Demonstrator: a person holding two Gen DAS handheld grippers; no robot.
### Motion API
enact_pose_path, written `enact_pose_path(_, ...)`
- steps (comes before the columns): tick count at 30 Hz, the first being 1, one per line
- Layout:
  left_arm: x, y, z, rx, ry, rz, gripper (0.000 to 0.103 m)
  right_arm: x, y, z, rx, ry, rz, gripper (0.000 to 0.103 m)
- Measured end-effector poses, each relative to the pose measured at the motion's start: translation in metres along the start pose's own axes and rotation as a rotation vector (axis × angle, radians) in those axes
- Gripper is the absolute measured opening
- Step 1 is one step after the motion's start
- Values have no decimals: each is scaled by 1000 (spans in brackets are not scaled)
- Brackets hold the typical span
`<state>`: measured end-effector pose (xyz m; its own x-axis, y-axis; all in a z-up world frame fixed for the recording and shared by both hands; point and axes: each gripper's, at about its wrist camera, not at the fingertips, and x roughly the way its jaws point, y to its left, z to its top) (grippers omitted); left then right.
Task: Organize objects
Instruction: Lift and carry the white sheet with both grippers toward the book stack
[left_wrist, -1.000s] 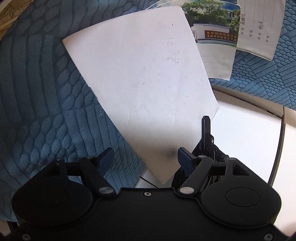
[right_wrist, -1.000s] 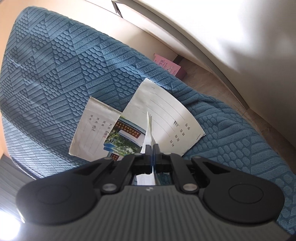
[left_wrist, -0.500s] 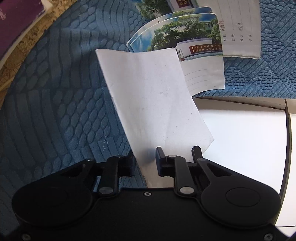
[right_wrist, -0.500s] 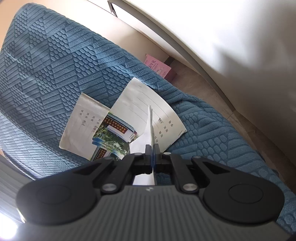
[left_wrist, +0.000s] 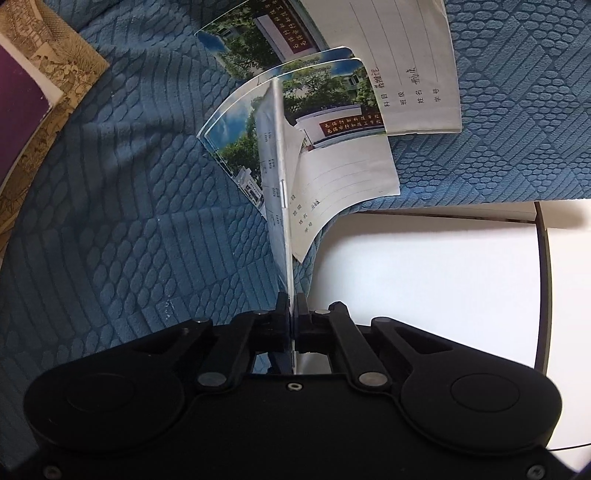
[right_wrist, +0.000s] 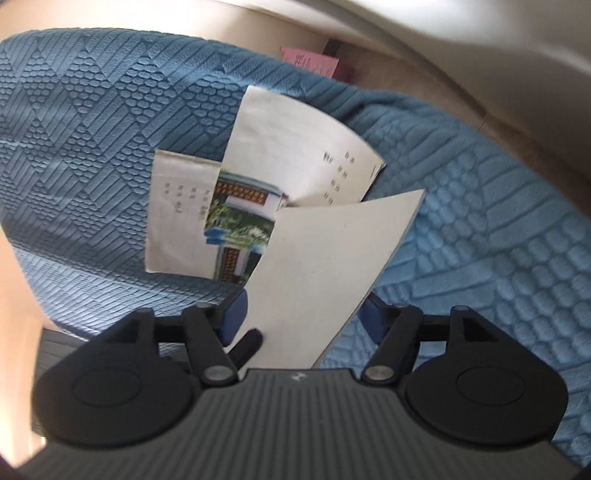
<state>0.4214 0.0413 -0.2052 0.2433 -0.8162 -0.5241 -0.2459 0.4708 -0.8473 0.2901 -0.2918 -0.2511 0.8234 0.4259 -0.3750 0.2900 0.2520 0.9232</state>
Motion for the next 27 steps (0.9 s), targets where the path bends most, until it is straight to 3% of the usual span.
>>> enact_pose_path(3,-2,-3,1,12,-3,3,1,8,-13,2,85,15,-7,66)
enact_pose_path(6,-3,-3,2,24,-11,15,1,5,-19,8,111,-42,-5,65)
enact_pose_path(9,-3,-3,3,28,-21,29,1,-3,-16,14,84,-107,-31,56)
enact_pose_path(12,-3,-1,4,23,-26,40,1,-5,-15,17,50,-142,-89,36)
enact_pose_path(15,-3,0,5,36,-31,57,1,-3,-20,23,39,-167,-156,24)
enact_pose_path(19,-3,2,5,48,-34,76,1,1,-18,26,0,-182,-186,22)
enact_pose_path(22,-3,2,4,58,-40,88,1,0,-7,24,-77,-198,-227,12)
enact_pose_path(27,-6,-2,2,94,-53,119,1,-3,31,10,-326,-232,-262,5)
